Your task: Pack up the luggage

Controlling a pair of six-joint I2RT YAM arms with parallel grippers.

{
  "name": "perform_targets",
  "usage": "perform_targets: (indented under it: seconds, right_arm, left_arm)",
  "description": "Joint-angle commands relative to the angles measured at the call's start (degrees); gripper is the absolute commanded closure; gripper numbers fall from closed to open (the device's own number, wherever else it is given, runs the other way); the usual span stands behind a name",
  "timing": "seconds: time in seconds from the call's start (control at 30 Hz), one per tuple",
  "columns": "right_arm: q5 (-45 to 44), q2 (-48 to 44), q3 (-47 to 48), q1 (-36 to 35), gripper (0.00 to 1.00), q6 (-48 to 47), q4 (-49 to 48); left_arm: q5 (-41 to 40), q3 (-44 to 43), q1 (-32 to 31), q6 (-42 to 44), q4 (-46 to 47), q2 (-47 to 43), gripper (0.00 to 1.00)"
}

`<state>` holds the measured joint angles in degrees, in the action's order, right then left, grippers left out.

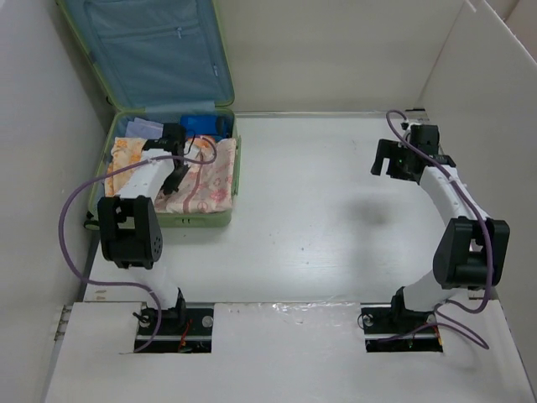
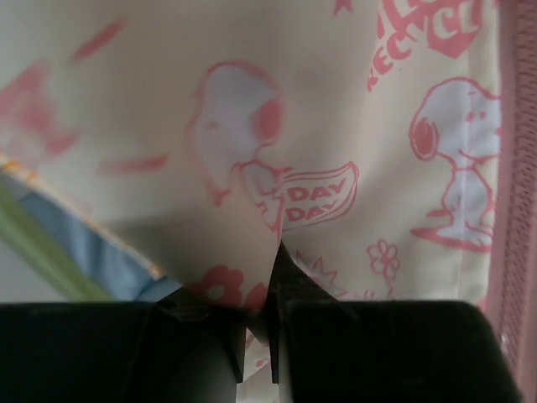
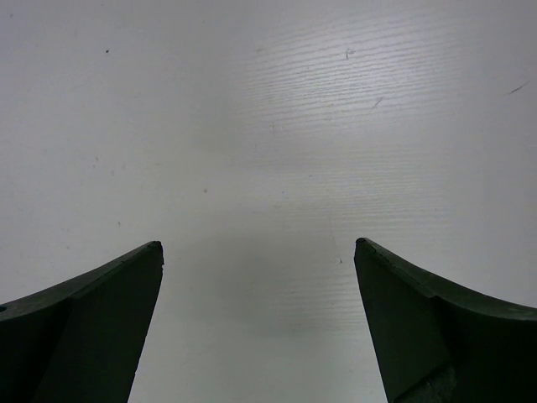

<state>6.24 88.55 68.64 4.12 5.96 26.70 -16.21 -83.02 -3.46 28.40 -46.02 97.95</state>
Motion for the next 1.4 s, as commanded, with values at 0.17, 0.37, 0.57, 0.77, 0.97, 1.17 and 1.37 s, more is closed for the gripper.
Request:
perform_targets:
  seconds: [0.17, 0.37, 0.57, 0.77, 0.97, 1.17, 1.37]
  right_arm:
    - [-1.1, -1.4, 3.8, 0.3, 0.00, -2.0, 0.2]
    - [-1.7, -1.5, 3.3, -3.2, 0.00, -0.9, 0.7]
    - [-2.9, 1.1, 5.6, -8.4, 0.00, 0.3, 0.7]
    - [-2.9, 3.0, 8.5, -11.8, 0.00, 0.8, 0.7]
    - [-2.4, 3.6, 9.1, -12.3, 0.00, 0.8, 0.7]
    - [-2.4, 3.6, 8.5, -12.3, 0.00, 0.8, 0.7]
    - [-5.3, 4.1, 11.7, -16.1, 0.00, 0.8, 2.0]
  left_arm:
    - [-0.8, -0.5, 10.6, 0.1, 16.3, 8.7, 1.00]
    - [5.7, -6.4, 13.7, -2.1, 13.5, 10.0, 1.00]
    - [16.2, -7.0, 13.7, -4.6, 7.0, 10.1, 1.00]
    - [26.1, -4.2, 18.8, -10.6, 2.5, 11.2, 1.00]
    - [37.4, -4.2, 28.2, -15.7, 1.2, 15.3, 1.00]
    - [46.4, 0.9, 31.0, -15.3, 3.2, 14.0, 1.00]
    - [41.0, -1.8, 29.6, -14.7, 2.7, 11.4, 0.39]
